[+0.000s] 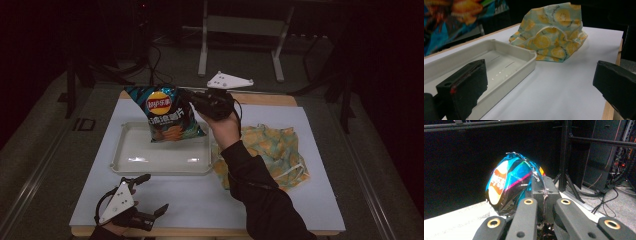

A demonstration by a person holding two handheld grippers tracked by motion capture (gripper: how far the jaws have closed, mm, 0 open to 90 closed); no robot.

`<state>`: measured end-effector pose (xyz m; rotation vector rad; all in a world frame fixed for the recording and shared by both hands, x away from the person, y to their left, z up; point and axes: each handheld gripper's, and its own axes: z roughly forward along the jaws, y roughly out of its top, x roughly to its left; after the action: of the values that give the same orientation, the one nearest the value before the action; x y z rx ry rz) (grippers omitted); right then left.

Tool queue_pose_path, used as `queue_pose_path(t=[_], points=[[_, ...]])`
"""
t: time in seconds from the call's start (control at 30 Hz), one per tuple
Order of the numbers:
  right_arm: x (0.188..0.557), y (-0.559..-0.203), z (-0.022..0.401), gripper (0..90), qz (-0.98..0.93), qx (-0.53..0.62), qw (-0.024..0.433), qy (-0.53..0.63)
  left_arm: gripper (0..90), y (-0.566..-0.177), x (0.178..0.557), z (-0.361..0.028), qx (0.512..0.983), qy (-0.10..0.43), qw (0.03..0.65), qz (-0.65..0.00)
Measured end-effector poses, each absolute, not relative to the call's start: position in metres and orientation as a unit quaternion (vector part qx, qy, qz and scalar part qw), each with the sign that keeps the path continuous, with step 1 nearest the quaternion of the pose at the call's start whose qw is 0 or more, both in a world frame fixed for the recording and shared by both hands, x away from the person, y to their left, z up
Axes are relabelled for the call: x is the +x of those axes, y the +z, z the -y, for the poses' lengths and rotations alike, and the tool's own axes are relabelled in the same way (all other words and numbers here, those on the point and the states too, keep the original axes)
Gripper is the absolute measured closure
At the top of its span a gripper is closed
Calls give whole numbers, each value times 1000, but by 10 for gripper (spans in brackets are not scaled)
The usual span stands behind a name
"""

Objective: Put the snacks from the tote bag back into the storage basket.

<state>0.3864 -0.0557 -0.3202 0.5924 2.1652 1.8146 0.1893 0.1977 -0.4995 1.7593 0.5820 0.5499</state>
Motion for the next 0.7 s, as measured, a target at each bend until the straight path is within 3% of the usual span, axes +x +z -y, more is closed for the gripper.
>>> queue_pose_path(t=[0.7], points=[[381,-396,36,900,-747,242,63,616,1,-500,189,-197,751,234,567,-244]])
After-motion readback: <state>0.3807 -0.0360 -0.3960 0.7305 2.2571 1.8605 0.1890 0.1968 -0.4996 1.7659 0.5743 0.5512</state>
